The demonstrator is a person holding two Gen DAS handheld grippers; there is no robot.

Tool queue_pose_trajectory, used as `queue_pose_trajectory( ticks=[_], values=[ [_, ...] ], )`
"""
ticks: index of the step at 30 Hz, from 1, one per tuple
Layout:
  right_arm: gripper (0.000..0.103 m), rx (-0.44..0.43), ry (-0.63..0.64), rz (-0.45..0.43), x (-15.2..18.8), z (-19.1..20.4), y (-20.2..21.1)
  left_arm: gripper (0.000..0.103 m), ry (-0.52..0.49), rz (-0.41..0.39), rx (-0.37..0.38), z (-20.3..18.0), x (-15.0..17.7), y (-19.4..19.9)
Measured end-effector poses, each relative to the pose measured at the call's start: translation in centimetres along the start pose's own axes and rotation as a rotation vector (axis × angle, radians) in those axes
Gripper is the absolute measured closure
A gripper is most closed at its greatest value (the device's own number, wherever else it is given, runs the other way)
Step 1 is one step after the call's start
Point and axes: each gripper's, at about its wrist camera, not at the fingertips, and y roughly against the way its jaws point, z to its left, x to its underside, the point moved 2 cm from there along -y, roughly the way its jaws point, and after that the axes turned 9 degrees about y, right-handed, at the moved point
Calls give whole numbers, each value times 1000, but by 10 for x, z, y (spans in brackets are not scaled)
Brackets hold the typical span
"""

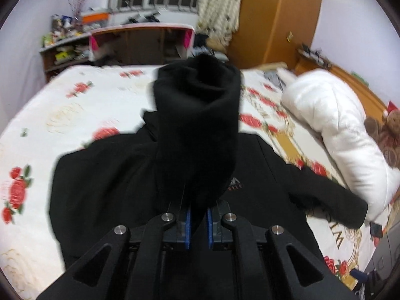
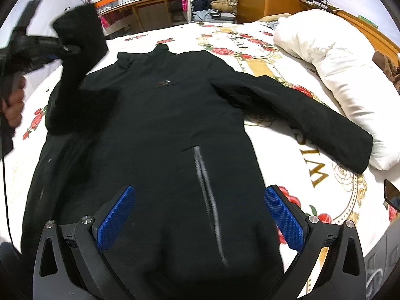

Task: Fold large clothes
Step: 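Lift the held sleeve and fold it across the coat's chest with the left tool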

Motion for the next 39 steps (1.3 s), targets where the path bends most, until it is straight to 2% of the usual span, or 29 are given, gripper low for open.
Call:
queue_pose_trajectory(
  ticks=[1, 3, 5, 7, 10, 13, 16, 20, 21, 23, 25, 26, 29, 32, 35, 39],
  values=[
    [0, 4, -3, 1, -2, -3, -4, 92, -2, 21, 8, -5, 4, -12],
    [0, 6, -11, 1, -5, -8, -11, 80, 9, 73, 48, -11, 14, -33],
    [0, 14, -11, 2, -9, -10, -16, 41, 42, 120, 133, -10, 22, -43],
    [0, 17, -9, 0, -10, -11, -19, 27, 44, 105, 179, -10, 28, -42],
    [0, 17, -7, -1, -16, -11, -24, 26, 52, 106, 221, -12, 31, -32],
    [0, 8, -12, -13, -25, -10, -27, 26, 54, 85, 218, 1, 31, -16],
    [0, -6, 3, -46, -42, -3, -29, 26, 79, 45, 160, 36, 21, -4],
    [3, -32, 23, -78, -71, 11, -46, 27, 140, 17, 32, 104, 8, 1],
    [10, -43, 27, -86, -80, 16, -52, 29, 158, 18, 4, 122, 5, 0],
    [23, -64, 35, -94, -97, 24, -64, 43, 170, 17, -49, 149, -1, -5],
    [54, -78, 52, -88, -121, 36, -84, 52, 175, 13, -90, 170, -7, -13],
    [57, -91, 58, -84, -132, 42, -95, 58, 181, 16, -104, 181, -10, -21],
    [62, -123, 84, -77, -159, 59, -128, 67, 213, 53, -122, 206, -9, -47],
    [63, -130, 97, -37, -171, 67, -161, 69, 207, 104, -138, 215, 0, -79],
    [63, -141, 65, 94, -161, 64, -212, 69, 190, 123, -132, 216, 9, -100],
    [63, -142, 42, 96, -157, 59, -218, 69, 161, 119, -134, 210, 11, -99]
  ],
)
